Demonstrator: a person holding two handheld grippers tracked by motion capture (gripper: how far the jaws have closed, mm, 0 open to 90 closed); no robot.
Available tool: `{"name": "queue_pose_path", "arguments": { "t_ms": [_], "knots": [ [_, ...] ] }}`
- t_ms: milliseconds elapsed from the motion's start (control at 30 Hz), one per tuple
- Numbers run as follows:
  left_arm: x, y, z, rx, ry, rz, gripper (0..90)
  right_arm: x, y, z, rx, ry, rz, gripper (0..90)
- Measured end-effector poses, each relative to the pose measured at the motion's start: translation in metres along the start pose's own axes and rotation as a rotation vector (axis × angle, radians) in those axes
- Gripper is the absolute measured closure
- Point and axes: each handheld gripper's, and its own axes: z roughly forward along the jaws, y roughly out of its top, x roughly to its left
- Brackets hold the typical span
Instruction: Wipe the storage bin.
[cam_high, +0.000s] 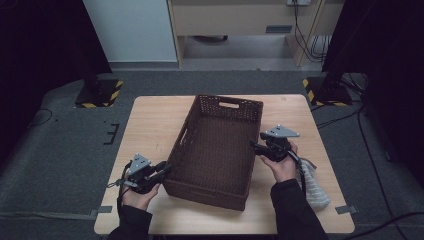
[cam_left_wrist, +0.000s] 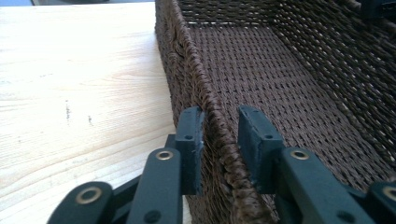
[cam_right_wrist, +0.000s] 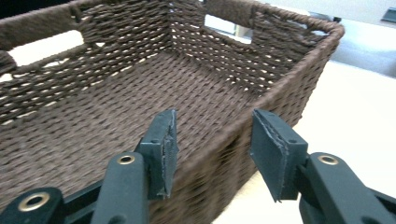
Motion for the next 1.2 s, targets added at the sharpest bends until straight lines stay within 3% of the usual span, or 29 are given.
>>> {"name": "queue_pose_path", "arguments": {
  "t_ms": [267, 533, 700, 867, 1100, 1200],
  "knots": [
    [0.011, 0.002, 0.002, -0.012, 0.007, -0.022, 70.9, -0.001, 0.002, 0.009, 0.025, 0.001, 0.0, 50.8],
    [0.007, -0.002, -0.008, -0.013, 0.015, -0.018, 65.1, 0.001, -0.003, 0.005, 0.002, 0.001, 0.024, 52.1],
    [0.011, -0.002, -0.006, -0.005, 0.019, -0.034, 70.3, 0.005, -0.002, 0.001, 0.02, -0.004, 0.009, 51.8],
    [0.02, 0.0, -0.005, -0.016, 0.043, -0.043, 73.4, 0.001, 0.001, 0.0, -0.036, 0.003, 0.031, 47.1],
    [0.03, 0.002, -0.002, -0.03, 0.056, -0.063, 73.6, -0.004, 0.005, 0.007, 0.004, -0.028, 0.009, 46.6],
    [0.03, 0.002, -0.005, -0.034, 0.064, -0.066, 67.1, -0.004, 0.003, 0.008, 0.01, -0.038, -0.001, 47.3]
  ]
}}
